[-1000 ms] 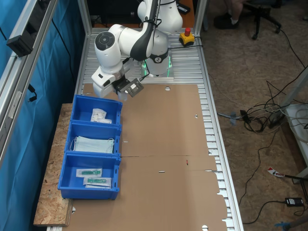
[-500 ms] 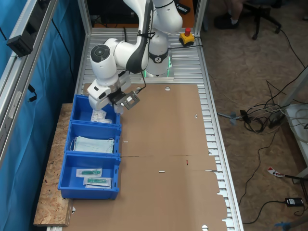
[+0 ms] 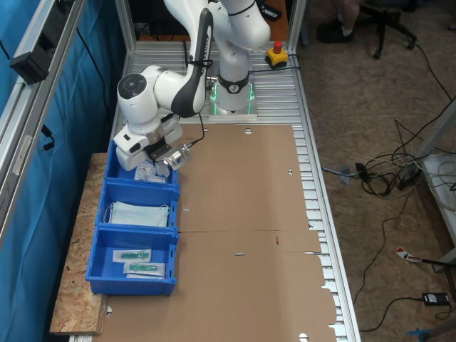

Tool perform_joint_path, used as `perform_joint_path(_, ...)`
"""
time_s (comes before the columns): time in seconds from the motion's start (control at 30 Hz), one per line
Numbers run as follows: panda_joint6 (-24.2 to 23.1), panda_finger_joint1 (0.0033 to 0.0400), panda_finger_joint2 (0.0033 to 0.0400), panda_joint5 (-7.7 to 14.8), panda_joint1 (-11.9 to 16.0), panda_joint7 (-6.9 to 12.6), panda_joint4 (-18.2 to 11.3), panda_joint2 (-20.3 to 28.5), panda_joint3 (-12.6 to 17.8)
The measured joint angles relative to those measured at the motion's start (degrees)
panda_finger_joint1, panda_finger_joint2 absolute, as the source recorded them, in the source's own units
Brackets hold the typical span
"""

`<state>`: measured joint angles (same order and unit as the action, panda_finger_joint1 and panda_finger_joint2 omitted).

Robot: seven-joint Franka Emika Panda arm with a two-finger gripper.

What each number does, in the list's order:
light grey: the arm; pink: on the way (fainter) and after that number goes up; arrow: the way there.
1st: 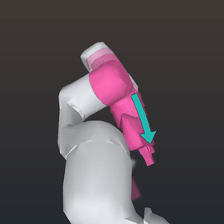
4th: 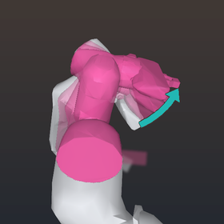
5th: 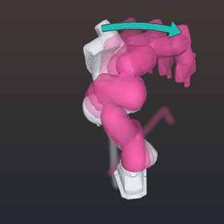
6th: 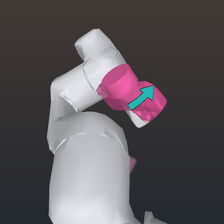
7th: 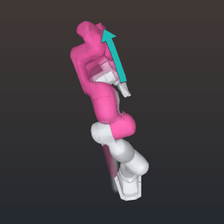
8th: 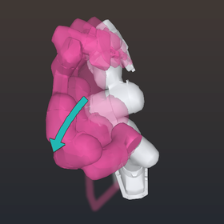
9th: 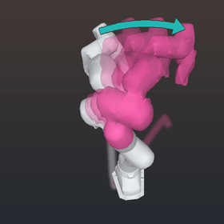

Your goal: Pick and place sorting task of medical equipment.

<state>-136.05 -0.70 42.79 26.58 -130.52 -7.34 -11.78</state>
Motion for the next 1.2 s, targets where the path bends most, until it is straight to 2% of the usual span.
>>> perform_joint_path(0.53, -1.21, 0.0059, 0.0059, 0.00, 0.16, 0.00, 0.15, -1.00, 4.89)
perform_joint_path(1.2, -1.69, 0.0059, 0.0059, 0.00, 0.17, 0.00, 0.15, -1.01, 5.66)
